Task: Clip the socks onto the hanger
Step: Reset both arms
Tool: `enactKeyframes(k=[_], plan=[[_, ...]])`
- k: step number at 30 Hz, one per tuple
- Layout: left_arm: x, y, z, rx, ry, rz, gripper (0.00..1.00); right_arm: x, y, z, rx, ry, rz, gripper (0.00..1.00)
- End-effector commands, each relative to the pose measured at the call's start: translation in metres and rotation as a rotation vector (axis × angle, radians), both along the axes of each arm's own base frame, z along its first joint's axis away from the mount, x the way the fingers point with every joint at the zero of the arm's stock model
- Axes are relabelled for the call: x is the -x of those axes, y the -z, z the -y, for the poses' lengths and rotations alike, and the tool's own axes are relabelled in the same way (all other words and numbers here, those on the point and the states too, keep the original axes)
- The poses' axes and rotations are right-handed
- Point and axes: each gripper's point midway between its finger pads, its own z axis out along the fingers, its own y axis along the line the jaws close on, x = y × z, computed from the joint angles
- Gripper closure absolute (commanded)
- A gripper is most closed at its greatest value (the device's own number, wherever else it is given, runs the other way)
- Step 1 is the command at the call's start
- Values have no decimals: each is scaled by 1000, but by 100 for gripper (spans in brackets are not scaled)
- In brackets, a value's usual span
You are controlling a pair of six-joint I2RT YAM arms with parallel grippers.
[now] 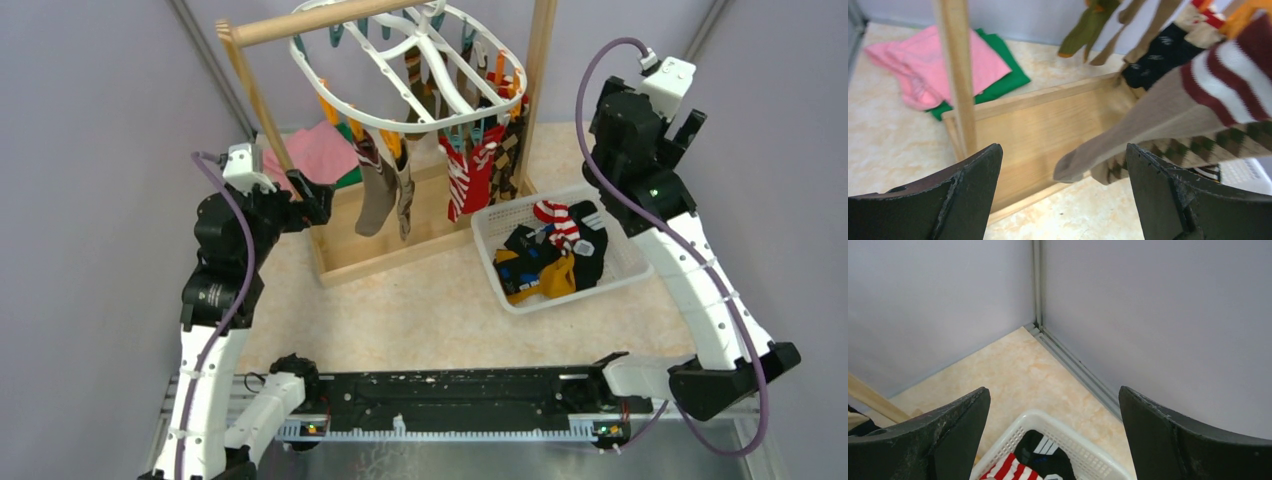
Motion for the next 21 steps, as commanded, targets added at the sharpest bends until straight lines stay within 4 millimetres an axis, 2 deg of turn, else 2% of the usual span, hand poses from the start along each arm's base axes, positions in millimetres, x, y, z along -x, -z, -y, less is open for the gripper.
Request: enactKeyframes(k=[1, 4, 6, 11, 14, 17, 21], plan=[[-6, 1, -36, -62, -187, 5, 1, -2, -9, 4, -59, -32, 47, 1], [-8, -5, -38, -67, -200, 27, 1, -7, -6, 0, -73, -50, 46, 1], [-9, -8, -43, -85, -223, 33, 1, -7, -12, -1, -81, -59, 66, 1], [-7, -29, -59, -141, -296, 88, 1, -3, -43, -2, -102, -101, 153, 1], [-7, -47, -63, -154, -315, 128, 1, -1, -54, -4, -105, -134, 185, 1], [-10, -56, -62, -157, -309, 150, 1, 0, -53, -7, -104, -160, 187, 1], [-13, -57, -59, -151, -295, 159, 1, -3, -43, -10, -106, -172, 160, 1]])
